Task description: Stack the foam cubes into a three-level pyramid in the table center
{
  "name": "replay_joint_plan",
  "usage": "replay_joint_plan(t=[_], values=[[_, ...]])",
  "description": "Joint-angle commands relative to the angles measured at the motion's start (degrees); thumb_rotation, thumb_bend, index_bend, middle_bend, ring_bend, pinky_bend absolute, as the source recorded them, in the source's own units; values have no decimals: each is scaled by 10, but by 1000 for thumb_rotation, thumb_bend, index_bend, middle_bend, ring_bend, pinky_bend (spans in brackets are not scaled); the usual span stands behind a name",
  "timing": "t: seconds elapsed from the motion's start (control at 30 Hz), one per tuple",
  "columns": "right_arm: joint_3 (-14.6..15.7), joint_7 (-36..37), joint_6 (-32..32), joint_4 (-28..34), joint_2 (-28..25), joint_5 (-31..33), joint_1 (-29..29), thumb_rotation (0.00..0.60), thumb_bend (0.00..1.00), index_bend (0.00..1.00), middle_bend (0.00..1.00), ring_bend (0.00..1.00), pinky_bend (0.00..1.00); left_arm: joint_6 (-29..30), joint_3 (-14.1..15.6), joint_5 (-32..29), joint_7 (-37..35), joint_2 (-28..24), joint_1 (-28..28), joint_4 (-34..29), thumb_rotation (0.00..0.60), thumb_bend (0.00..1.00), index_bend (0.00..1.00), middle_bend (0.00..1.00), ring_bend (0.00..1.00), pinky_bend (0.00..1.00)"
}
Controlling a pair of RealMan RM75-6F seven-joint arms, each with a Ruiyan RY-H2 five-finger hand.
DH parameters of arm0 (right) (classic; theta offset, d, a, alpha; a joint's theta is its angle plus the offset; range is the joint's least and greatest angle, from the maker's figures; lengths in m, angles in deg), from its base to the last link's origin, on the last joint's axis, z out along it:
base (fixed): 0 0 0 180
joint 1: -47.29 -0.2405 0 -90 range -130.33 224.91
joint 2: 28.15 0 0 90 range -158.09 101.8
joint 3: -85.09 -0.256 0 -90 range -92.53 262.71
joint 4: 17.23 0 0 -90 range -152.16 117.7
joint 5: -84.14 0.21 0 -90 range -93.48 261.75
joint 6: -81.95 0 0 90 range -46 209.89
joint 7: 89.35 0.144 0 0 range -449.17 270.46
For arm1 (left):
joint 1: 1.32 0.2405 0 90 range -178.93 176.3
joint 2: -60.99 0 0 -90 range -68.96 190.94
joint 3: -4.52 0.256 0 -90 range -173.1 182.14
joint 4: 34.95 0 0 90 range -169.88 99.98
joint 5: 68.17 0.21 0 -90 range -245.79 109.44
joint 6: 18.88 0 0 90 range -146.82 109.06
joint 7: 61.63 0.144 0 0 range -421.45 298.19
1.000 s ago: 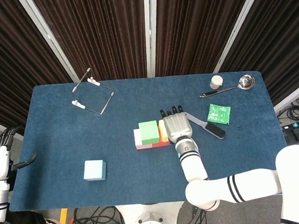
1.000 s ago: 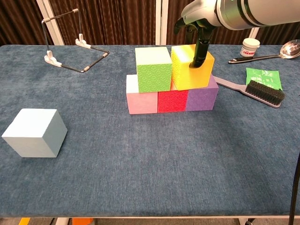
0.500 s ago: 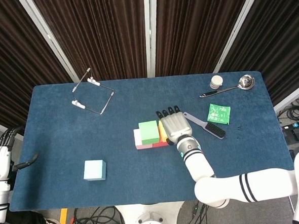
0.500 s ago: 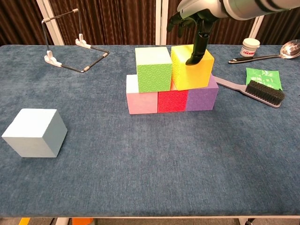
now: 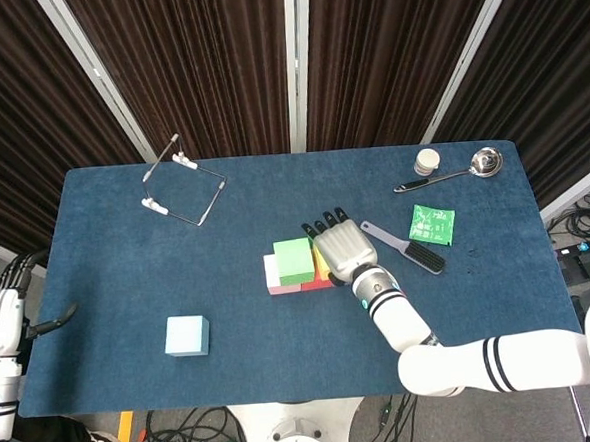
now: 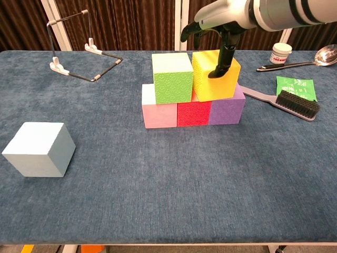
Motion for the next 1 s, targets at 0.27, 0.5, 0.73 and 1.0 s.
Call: replay_joint_plan(t=[0.27,0.5,0.73,1.0], values=[[13,28,15,-10,10,-22,-10,600,242,0,338,0,0,0,0,0,-5,-1,1,2,600,195,119,124,42,108],[20,34,30,-7,11,-17,-17,600,245,0,403,0,0,1,0,1,-5,0,1,1,600,194,120,124,41,108],[15,41,45,-5,13,10,-25,600,245,0,426,0,0,0,1,2,-4,0,0,0,600,195,119,124,42,108],[7,39,55,-8,17,44,-37,600,245,0,437,0,0,-1,1,2,-11,-2,0,1,600,195,119,124,42,108]])
